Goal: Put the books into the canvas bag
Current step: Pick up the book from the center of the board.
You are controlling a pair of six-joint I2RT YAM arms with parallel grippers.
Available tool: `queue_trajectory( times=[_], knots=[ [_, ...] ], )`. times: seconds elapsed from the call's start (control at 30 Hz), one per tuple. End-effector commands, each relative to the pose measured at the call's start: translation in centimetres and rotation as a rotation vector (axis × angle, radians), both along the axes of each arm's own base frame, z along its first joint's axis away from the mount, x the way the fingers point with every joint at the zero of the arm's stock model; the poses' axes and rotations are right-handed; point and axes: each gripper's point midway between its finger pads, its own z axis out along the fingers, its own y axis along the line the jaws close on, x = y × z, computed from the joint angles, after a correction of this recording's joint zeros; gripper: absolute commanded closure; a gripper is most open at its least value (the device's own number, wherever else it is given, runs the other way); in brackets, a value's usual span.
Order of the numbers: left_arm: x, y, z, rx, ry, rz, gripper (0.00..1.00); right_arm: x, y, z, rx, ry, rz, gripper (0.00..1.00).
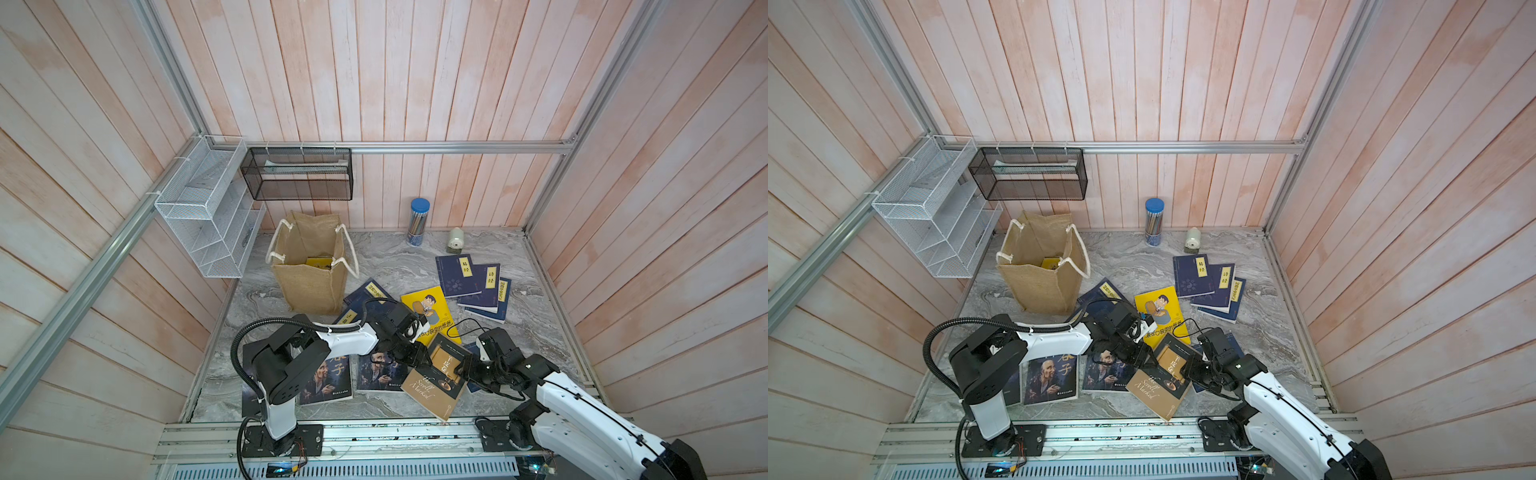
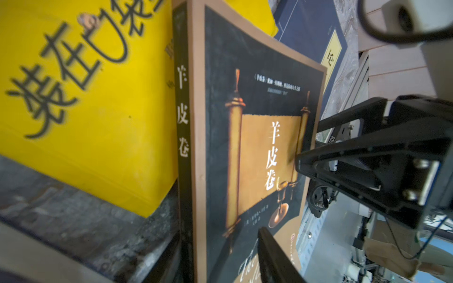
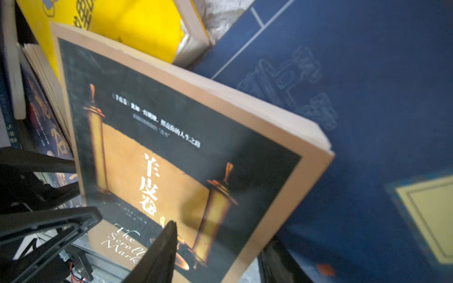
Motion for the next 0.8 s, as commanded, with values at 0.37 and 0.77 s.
queue_trajectory(
  times=[0.37,0.77],
  knots=[
    [0.6,-2.0,4.3,-0.129,-0.073,-0.021,0.94,1.2,1.7,1.7,0.117,-0.095,0.009,0.54],
    [5.2,0.3,13.8,-0.201,-0.294,0.076,0.99,5.1,3.2,11.7,0.211,-0.431,0.058,0.43]
  ],
)
